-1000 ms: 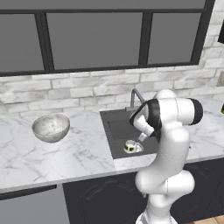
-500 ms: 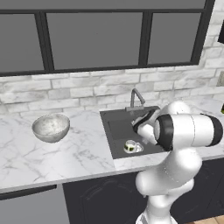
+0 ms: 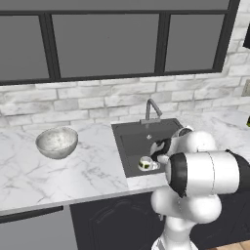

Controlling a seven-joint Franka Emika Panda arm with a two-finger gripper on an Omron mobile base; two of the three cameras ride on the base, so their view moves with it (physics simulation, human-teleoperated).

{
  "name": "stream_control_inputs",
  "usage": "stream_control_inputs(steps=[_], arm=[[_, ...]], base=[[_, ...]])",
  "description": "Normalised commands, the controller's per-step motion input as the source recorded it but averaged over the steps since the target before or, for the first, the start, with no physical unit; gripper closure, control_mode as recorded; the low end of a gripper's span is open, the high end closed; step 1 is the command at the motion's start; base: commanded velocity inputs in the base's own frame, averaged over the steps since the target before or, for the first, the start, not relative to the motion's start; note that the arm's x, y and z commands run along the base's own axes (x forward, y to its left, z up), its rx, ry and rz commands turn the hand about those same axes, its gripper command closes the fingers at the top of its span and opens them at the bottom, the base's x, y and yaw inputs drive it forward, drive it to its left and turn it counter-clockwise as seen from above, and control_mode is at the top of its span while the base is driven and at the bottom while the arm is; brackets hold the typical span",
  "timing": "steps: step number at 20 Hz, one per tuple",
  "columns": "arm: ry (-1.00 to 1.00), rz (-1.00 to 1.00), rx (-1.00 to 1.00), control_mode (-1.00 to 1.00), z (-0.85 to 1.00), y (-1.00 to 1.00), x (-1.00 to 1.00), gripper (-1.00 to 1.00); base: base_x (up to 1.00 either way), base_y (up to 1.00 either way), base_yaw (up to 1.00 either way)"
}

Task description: Pick the mug and place it in the sink. Pick the bowl and place it in the open cabinet and then close the cabinet.

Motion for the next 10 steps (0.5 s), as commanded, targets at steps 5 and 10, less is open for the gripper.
stream_control_inputs(steps=[5,10], arm=[[0.12,-0.05,0.0,-1.0,1.0,0.0,-0.01,-1.0],[0.27,-0.09,0.33,-1.0,0.77,0.05,-0.5,-1.0]], base=[[0.0,0.0,0.0],[0.0,0.0,0.0]])
